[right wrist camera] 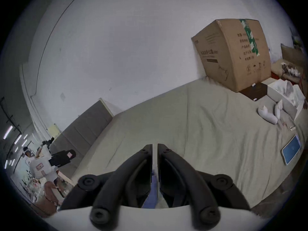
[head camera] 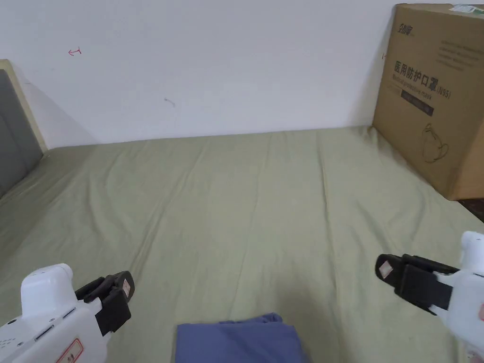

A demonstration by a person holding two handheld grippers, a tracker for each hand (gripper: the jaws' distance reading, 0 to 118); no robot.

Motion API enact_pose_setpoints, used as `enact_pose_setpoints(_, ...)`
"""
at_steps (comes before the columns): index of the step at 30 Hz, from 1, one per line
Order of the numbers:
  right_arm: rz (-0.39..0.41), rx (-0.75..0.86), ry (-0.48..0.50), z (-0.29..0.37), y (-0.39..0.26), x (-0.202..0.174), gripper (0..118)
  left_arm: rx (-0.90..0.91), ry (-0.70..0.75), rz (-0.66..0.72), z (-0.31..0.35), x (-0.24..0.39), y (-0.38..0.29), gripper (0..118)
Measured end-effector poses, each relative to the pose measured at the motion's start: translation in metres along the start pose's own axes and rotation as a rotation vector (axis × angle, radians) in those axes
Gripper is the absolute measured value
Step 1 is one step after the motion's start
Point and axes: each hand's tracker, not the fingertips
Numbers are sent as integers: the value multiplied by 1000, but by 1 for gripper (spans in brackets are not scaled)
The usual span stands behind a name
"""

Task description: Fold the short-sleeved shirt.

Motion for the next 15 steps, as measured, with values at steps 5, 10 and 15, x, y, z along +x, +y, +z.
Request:
enact_pose_setpoints(5,-96,-442,127,-95,-35,-3,6,-20,13,26,2,-11,-10,1)
enact_pose_setpoints(10,-229,-708,164,-164,-96,16,6,-76,5,70,-1,-30,-19,1)
enact_pose_setpoints(15,-280,-736,168,-180,-115,43,6,-357,-197,269,-38,-78,-43,1)
